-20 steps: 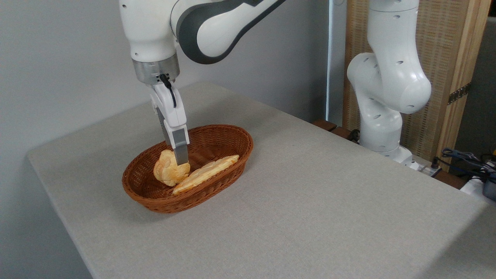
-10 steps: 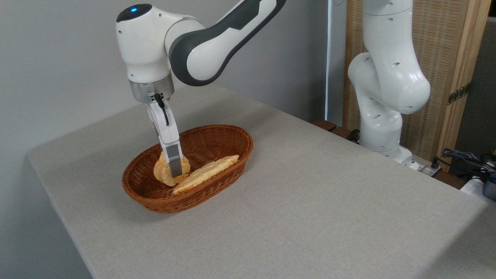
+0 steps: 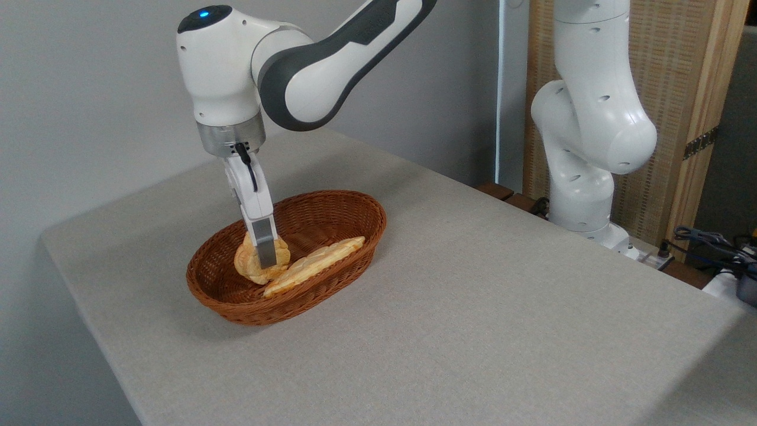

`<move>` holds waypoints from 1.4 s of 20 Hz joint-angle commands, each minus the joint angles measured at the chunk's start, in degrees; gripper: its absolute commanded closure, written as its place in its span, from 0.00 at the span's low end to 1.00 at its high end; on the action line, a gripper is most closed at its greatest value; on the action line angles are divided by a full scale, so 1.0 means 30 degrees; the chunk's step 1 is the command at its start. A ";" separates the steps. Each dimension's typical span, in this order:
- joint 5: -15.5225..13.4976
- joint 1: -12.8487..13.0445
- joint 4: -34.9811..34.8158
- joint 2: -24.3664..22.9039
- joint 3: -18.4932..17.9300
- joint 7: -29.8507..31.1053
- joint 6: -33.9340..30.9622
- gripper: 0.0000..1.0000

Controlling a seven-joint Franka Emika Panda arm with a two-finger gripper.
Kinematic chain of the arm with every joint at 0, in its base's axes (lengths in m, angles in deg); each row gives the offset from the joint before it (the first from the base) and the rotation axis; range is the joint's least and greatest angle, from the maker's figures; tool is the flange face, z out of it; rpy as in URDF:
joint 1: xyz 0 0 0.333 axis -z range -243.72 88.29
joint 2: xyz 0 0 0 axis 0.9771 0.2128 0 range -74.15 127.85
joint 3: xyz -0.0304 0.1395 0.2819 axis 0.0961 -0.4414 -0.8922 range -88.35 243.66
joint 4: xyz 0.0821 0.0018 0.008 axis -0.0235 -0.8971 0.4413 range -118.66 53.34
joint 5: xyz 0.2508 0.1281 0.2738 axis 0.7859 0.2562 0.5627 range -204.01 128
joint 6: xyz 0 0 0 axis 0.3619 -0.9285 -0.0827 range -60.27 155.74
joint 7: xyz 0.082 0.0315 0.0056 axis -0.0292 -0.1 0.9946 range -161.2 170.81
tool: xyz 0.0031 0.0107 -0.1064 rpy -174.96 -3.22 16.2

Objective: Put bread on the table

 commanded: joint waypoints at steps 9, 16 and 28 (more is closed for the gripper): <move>-0.0192 0.0076 0.0102 -0.0435 -0.0481 0.0297 -0.0063 0.94; -0.0163 -0.0130 0.0249 -0.2600 -0.2849 -0.0228 -0.1937 0.92; 0.3141 -0.0130 0.1479 -0.3834 -0.6516 -0.3833 -0.2613 0.19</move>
